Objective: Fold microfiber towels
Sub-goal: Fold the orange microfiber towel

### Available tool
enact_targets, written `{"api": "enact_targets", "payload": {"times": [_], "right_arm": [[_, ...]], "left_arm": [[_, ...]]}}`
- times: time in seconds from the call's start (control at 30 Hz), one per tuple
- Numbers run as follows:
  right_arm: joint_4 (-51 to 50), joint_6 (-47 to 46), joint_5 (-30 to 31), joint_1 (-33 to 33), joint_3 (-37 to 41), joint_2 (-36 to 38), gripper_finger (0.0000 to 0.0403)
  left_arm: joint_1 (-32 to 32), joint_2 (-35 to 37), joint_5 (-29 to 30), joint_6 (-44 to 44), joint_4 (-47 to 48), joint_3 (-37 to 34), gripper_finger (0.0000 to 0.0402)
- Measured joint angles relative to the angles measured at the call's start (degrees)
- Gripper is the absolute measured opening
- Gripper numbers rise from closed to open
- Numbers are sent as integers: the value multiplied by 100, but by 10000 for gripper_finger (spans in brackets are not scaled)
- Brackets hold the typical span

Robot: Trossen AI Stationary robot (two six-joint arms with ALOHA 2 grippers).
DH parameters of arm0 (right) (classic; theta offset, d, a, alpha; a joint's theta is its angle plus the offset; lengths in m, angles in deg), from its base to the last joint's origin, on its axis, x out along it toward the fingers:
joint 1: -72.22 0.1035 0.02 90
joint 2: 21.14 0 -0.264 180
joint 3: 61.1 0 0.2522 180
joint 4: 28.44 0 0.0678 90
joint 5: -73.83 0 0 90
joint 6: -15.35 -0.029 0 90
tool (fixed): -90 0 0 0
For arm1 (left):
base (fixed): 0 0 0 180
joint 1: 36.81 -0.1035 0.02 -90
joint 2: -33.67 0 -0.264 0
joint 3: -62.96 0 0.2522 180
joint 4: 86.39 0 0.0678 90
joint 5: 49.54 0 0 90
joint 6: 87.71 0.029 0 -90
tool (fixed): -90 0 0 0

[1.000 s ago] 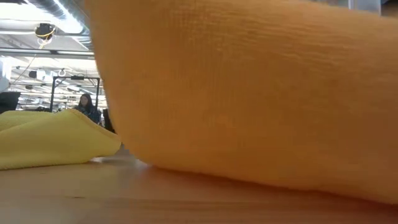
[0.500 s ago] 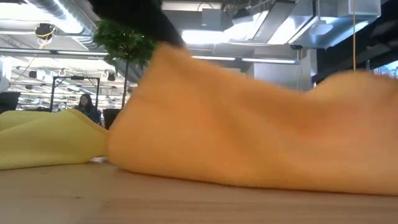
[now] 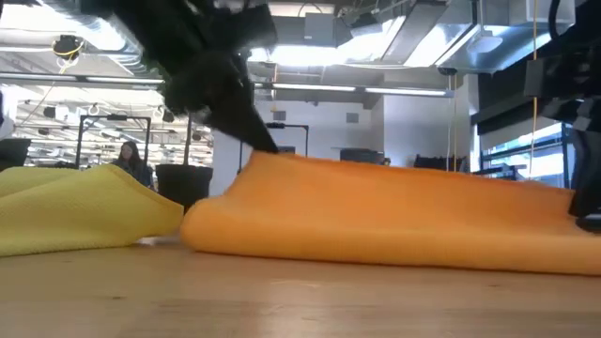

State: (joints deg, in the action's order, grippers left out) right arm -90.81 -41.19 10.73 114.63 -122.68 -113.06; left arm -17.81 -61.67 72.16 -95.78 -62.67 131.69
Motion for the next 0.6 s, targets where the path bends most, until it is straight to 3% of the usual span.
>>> {"api": "enact_targets", "payload": {"times": [0.23,0.6], "right_arm": [[-5,-334,501,-421,123,0,0],[237,-312,346,-932,555,0,2]], "left_arm": [[-663,-3,-311,-6,-658,-419,0],[-1225,-43,-963,109,-2010,-1204,0]]}}
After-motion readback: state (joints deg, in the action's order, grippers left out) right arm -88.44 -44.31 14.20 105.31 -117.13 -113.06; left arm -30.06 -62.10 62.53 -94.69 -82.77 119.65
